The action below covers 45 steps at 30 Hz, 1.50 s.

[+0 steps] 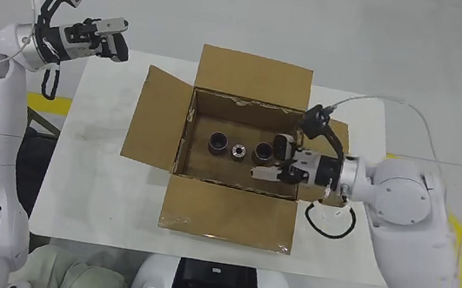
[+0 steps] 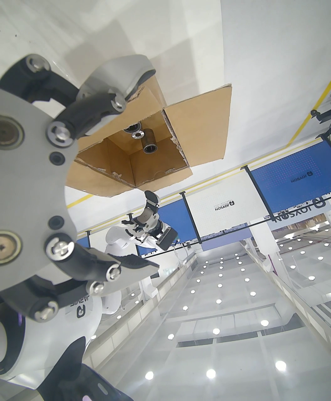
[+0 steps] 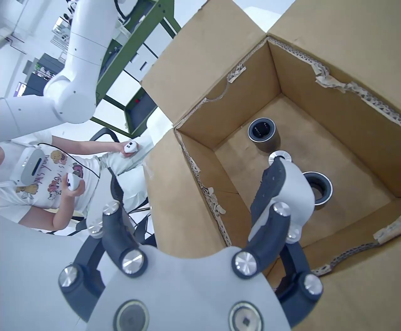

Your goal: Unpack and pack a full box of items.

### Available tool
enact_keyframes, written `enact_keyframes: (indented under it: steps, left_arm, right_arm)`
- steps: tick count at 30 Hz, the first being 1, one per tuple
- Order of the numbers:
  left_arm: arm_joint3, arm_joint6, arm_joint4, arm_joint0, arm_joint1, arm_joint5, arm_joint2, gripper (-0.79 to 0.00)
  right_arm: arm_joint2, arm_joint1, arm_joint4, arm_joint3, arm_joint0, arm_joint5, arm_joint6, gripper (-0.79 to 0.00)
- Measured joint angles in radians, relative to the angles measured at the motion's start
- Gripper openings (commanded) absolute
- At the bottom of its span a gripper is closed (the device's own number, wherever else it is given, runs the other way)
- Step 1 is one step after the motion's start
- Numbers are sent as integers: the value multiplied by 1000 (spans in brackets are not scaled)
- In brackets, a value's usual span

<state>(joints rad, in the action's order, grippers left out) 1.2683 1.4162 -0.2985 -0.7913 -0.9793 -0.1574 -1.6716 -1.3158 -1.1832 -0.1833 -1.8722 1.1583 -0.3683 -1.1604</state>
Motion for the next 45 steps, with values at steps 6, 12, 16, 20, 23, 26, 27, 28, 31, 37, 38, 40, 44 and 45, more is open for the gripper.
enact_keyframes:
  steps: [6,12,16,20,23,26,27,28,31,37,38,40,44,45]
  left_arm:
    - [0,0,0,0,0,0,0,0]
    - [0,0,0,0,0,0,0,0]
    - [0,0,0,0,0,0,0,0]
    - [0,0,0,0,0,0,0,0]
    - [0,0,0,0,0,0,0,0]
    - [0,0,0,0,0,0,0,0]
    - [0,0,0,0,0,0,0,0]
    - [0,0,0,0,0,0,0,0]
    - [0,0,0,0,0,0,0,0]
    - [0,0,0,0,0,0,0,0]
    - [0,0,0,0,0,0,0,0]
    - [0,0,0,0,0,0,0,0]
    - [0,0,0,0,0,0,0,0]
    - [0,0,0,0,0,0,0,0]
  right_arm:
    - [-97,20,95,9,44,-19,-10,0]
    - [-174,36,163,16,93,-25,-10,0]
    - [-208,46,191,23,120,-18,-15,0]
    - [-218,51,198,26,129,-5,-19,0]
    - [-218,50,198,26,129,-6,-19,0]
    - [-218,50,198,26,129,-6,-19,0]
    - [-218,50,198,26,129,-6,-19,0]
    - [-218,50,198,26,129,-6,-19,0]
    - [-218,50,198,26,129,-6,-19,0]
    - [-218,51,206,31,133,6,-10,0]
    - [-222,52,222,40,135,29,-4,0]
    - [-240,56,248,60,135,67,-8,0]
    - [-280,68,255,128,120,153,-21,0]
    - [-284,69,253,141,117,160,-23,0]
